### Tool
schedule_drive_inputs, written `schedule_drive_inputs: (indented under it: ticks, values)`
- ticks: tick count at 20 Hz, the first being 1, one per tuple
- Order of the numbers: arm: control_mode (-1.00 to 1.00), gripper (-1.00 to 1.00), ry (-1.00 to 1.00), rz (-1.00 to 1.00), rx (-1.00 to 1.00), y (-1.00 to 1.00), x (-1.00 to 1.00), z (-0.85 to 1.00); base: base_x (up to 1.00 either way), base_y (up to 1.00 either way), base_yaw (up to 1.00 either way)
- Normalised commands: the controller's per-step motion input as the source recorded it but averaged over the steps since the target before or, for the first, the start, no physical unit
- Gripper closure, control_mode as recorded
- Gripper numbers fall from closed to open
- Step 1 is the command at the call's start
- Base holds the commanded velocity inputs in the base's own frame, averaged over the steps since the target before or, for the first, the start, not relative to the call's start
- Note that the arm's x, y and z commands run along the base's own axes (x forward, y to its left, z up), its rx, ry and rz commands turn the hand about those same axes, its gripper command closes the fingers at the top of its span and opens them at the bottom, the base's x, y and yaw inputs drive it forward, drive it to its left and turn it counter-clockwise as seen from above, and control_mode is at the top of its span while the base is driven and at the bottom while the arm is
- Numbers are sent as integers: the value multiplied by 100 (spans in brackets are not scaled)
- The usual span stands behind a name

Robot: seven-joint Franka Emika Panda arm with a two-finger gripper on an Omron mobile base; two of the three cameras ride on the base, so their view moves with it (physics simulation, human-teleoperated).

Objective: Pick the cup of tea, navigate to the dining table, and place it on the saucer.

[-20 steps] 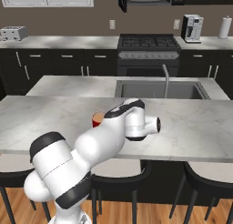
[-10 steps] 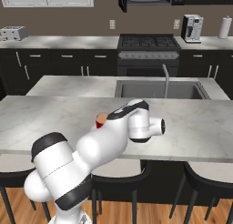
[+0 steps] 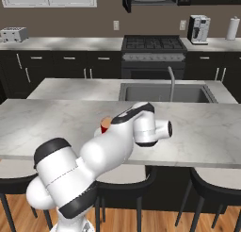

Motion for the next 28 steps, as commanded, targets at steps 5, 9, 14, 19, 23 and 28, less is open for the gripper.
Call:
schedule_drive_inputs:
  ticks: [5,9,14,19,23,28]
  values:
    - [-100,100,0,0,-5,0,0,0,0,0,0]
    - [-100,-100,0,0,-5,0,0,-1,0,0,0]
    - [-100,-100,0,0,-1,0,0,0,0,0,0]
    - [-100,-100,0,0,0,0,0,5,0,0,0]
    - [-100,-100,0,0,0,0,-6,26,0,0,0]
    - [-100,-100,0,0,0,-21,-30,72,0,0,0]
